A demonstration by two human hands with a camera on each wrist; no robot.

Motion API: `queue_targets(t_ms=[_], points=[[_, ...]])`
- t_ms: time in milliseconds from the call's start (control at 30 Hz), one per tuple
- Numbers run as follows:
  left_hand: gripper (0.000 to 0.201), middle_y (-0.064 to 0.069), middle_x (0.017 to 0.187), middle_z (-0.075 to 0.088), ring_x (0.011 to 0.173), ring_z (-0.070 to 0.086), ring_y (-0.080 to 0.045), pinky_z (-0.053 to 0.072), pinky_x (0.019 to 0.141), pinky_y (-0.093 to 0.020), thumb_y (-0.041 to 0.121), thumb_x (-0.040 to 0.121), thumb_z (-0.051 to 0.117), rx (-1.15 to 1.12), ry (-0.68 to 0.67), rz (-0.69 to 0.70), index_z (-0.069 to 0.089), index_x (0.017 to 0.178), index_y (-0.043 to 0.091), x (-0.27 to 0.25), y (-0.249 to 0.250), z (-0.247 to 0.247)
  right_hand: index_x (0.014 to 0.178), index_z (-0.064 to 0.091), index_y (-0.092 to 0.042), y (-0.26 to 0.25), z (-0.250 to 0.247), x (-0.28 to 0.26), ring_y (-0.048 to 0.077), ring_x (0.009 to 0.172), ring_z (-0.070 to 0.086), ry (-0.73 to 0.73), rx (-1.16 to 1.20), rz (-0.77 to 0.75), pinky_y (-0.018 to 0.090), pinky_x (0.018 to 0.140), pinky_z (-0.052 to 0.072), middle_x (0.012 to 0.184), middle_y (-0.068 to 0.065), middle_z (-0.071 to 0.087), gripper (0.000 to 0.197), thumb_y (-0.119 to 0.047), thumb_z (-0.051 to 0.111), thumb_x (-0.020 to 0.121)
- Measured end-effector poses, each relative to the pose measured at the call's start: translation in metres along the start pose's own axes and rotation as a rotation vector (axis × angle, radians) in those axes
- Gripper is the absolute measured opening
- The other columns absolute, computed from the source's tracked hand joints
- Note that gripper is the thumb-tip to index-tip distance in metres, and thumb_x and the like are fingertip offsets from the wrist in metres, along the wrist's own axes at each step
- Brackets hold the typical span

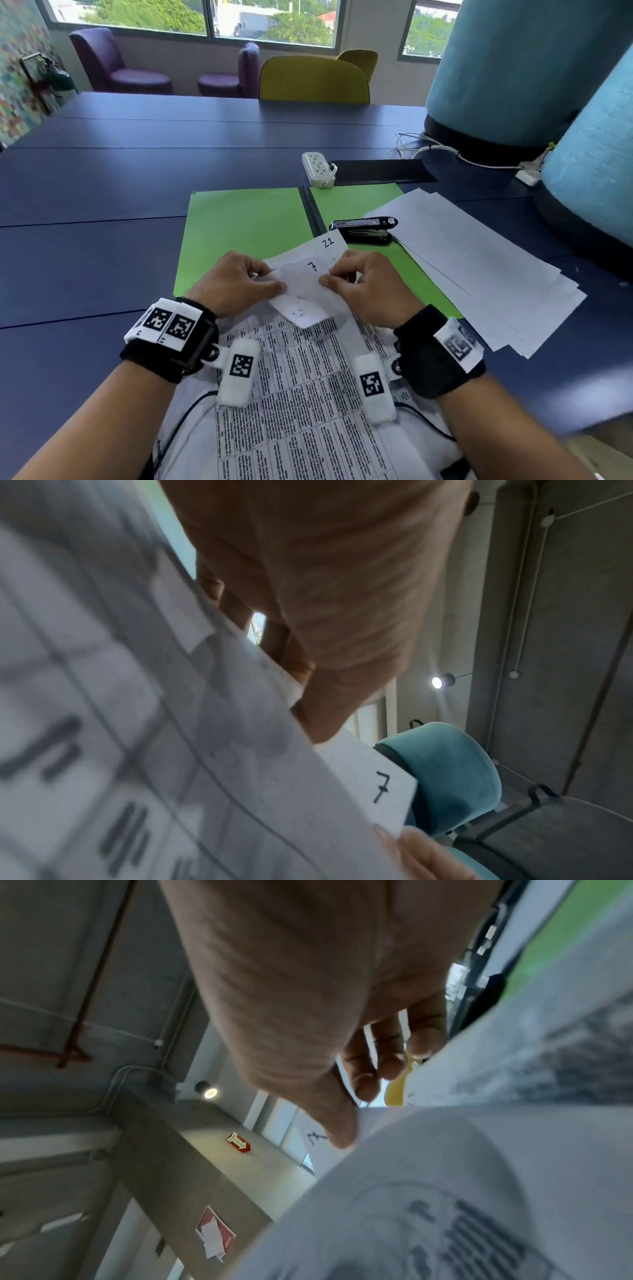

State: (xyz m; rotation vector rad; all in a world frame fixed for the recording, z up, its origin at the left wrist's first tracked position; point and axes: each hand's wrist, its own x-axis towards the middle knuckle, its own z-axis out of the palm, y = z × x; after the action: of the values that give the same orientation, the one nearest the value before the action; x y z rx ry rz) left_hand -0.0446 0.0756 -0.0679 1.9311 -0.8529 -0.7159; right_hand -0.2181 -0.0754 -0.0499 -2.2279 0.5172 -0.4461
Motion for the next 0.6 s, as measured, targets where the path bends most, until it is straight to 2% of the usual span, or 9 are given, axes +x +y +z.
queue_targets(t_ms=[100,167,233,300,333,433,467,533,600], points=[[0.017,-0.008,0.069,0.076,0.051,0.066,-0.016,0.050,0.047,-0.023,0.020,0.084,0.080,-0.036,-0.029,-0.062,0.076,0.077,0.005,-0.003,0.002,-0.006,0.065,0.066,-0.027,-0.009,-0.016,0.004,0.007,0.063,0.050,0.148,-0.010,0.002,0.019,0.062,0.043,0.071,-0.010,0.058,0.024,-0.021,0.073,0.088],[0.018,-0.008,0.071,0.076,0.055,0.068,-0.018,0.053,0.053,-0.025,0.023,0.082,0.082,-0.017,-0.002,-0.073,0.077,0.075,0.007,-0.002,0.001,-0.008,0.067,0.065,-0.017,-0.011,-0.024,0.004,0.008,0.060,0.046,0.183,0.032,0.006,0.019,0.059,0.041,0.067,-0.007,0.057,0.024,-0.022,0.071,0.089],[0.018,-0.004,0.074,0.077,0.067,0.070,-0.020,0.055,0.067,-0.030,0.029,0.080,0.083,0.030,0.019,-0.075,0.079,0.075,0.012,0.000,-0.001,-0.009,0.069,0.064,-0.011,-0.007,-0.031,0.001,0.010,0.056,0.047,0.000,-0.058,0.044,0.026,0.057,0.041,0.062,-0.007,0.058,0.028,-0.030,0.071,0.089],[0.018,-0.001,0.076,0.078,0.077,0.073,-0.024,0.056,0.077,-0.033,0.032,0.079,0.083,0.035,0.017,-0.081,0.080,0.076,0.014,0.000,-0.002,-0.010,0.066,0.064,-0.013,0.000,-0.036,-0.006,0.009,0.051,0.048,-0.248,-0.203,0.150,0.029,0.055,0.041,0.058,-0.009,0.058,0.031,-0.035,0.072,0.087],[0.018,-0.001,0.076,0.078,0.080,0.074,-0.025,0.057,0.079,-0.035,0.033,0.079,0.084,0.034,0.016,-0.087,0.080,0.076,0.015,0.000,-0.003,-0.010,0.064,0.063,-0.015,0.004,-0.041,-0.008,0.006,0.049,0.046,-0.282,-0.228,0.183,0.026,0.054,0.039,0.054,-0.010,0.056,0.032,-0.033,0.071,0.088],[0.019,0.000,0.076,0.078,0.083,0.074,-0.029,0.057,0.081,-0.038,0.034,0.078,0.084,0.035,0.022,-0.090,0.080,0.076,0.016,-0.001,-0.002,-0.010,0.066,0.067,-0.016,0.014,-0.052,-0.016,-0.002,0.045,0.044,-0.146,-0.168,0.171,0.013,0.049,0.034,0.048,-0.016,0.054,0.027,-0.030,0.071,0.089],[0.019,-0.001,0.075,0.078,0.083,0.074,-0.029,0.057,0.081,-0.037,0.034,0.077,0.085,0.031,0.026,-0.089,0.080,0.075,0.016,-0.001,-0.002,-0.010,0.069,0.069,-0.015,0.016,-0.053,-0.021,-0.003,0.046,0.046,-0.166,-0.155,0.186,0.013,0.049,0.036,0.051,-0.014,0.057,0.025,-0.031,0.072,0.088],[0.019,-0.001,0.075,0.078,0.083,0.074,-0.030,0.057,0.083,-0.040,0.034,0.077,0.085,0.021,0.027,-0.089,0.080,0.074,0.016,-0.002,-0.001,-0.010,0.073,0.072,-0.014,0.020,-0.052,-0.030,0.002,0.053,0.054,-0.285,-0.168,0.236,0.023,0.057,0.049,0.060,-0.005,0.066,0.022,-0.030,0.073,0.088],[0.018,-0.003,0.075,0.078,0.081,0.074,-0.030,0.057,0.085,-0.045,0.033,0.077,0.085,0.013,0.014,-0.085,0.080,0.072,0.017,-0.003,-0.001,-0.010,0.071,0.073,-0.014,0.025,-0.056,-0.034,0.010,0.057,0.056,-0.218,-0.152,0.234,0.036,0.064,0.053,0.063,0.002,0.067,0.020,-0.023,0.071,0.089]])
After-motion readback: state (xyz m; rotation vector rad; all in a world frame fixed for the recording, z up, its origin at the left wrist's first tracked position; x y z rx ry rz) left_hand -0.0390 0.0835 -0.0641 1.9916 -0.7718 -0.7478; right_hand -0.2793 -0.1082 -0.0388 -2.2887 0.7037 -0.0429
